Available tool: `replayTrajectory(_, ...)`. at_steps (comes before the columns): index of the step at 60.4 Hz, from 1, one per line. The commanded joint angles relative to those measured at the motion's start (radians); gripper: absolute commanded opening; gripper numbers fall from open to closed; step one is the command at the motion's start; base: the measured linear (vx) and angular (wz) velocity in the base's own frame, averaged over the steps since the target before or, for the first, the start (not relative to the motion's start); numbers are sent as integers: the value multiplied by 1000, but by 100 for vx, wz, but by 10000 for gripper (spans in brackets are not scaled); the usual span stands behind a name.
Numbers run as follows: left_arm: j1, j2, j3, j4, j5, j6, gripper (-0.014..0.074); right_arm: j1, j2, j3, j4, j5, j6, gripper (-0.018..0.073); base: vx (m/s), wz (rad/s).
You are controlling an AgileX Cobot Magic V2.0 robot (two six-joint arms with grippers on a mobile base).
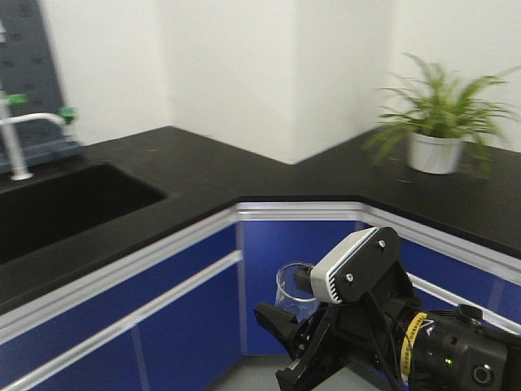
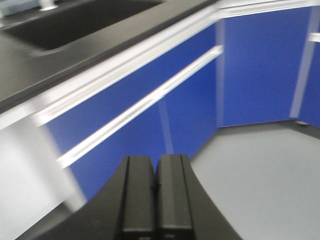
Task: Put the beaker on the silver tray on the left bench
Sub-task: 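Hold the beaker in the right gripper while the base drives to the silver tray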
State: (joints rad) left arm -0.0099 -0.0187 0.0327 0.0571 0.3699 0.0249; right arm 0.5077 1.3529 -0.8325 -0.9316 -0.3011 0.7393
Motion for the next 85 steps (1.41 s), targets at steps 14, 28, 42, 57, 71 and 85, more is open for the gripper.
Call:
replayTrajectory(14, -5, -6, 20, -3, -75, -1, 1, 0, -28, -27, 19, -53, 2, -11, 13, 80)
replayTrajectory(28, -5, -6, 20, -3, -75, -1, 1, 0, -28, -27, 19, -47, 2, -11, 16, 71)
replayTrajectory(42, -5, -6, 20, -3, -75, -1, 1, 0, -28, -27, 19, -47, 2, -11, 18, 66)
replayTrajectory(57, -5, -6, 20, -3, -75, -1, 1, 0, -28, -27, 19, -47, 2, -11, 17, 64)
replayTrajectory(71, -5, -6, 20, -3, -75, -1, 1, 0, -28, -27, 19, -47, 2, -11, 18, 53)
replayTrajectory(85, -5, -6, 20, -3, -75, -1, 1, 0, -28, -27, 19, -47, 2, -11, 20, 32)
